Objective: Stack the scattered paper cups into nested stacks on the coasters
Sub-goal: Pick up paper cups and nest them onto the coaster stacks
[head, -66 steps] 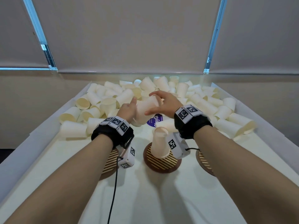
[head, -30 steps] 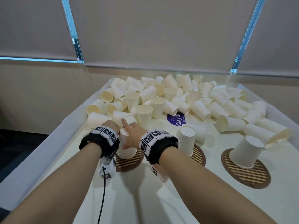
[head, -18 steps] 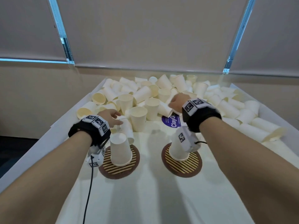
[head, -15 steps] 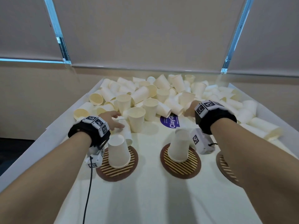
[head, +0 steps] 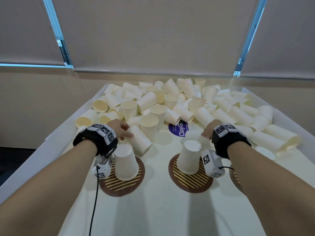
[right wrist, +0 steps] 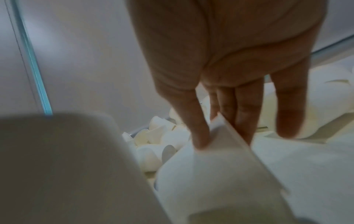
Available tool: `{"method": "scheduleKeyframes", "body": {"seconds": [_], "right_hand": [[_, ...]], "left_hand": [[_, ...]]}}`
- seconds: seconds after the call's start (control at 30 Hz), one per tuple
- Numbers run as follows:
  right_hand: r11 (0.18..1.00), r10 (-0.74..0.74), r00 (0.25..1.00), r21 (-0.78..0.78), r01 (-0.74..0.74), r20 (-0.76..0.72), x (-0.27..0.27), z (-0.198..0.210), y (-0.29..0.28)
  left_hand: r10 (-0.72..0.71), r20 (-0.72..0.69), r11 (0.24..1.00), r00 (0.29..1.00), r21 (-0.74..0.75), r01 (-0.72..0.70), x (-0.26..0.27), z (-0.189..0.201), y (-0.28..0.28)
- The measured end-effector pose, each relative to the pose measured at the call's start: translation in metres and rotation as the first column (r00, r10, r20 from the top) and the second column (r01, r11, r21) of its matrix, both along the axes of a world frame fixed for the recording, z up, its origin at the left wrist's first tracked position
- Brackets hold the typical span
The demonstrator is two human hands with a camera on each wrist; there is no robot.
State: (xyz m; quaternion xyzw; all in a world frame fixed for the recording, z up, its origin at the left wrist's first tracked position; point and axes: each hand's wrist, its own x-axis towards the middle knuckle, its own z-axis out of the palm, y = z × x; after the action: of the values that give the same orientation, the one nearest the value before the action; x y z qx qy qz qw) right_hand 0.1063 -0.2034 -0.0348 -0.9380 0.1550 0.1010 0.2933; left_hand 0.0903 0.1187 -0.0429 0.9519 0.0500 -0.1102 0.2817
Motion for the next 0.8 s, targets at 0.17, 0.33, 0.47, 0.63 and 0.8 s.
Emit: {"method": "scheduleKeyframes", "body": {"seconds": [0.17,0.33,0.47,0.63,0.8], "right_hand": [[0.986,-0.136,0.940,0.136,0.098,0.314,-0.003,0.030,0.011],[0.950,-0.122,0.902,0.311,-0.014,0.414,-0.016,0.054,0.024],[0.918,-0.089,0.891,0.385,-0.100,0.445,-0.029,0.063,0.037],[0.934,-0.012,0.863,0.313,-0.171,0.505,-0.044,0.068,0.039],[0.936,-0.029,0.832,0.306,-0.172,0.554,-0.047,0.069,0.031]], "left_hand": [[0.048,0.120,0.996,0.992,-0.078,-0.038,-0.005,0.027,0.001],[0.166,0.256,0.960,0.952,-0.265,-0.096,-0.016,0.065,-0.027],[0.197,0.177,0.921,0.964,-0.370,-0.120,-0.028,0.080,-0.064],[0.122,0.191,0.977,0.974,-0.198,-0.083,-0.049,0.074,-0.095],[-0.053,0.122,0.998,0.991,-0.022,0.056,-0.058,0.065,-0.115]]}}
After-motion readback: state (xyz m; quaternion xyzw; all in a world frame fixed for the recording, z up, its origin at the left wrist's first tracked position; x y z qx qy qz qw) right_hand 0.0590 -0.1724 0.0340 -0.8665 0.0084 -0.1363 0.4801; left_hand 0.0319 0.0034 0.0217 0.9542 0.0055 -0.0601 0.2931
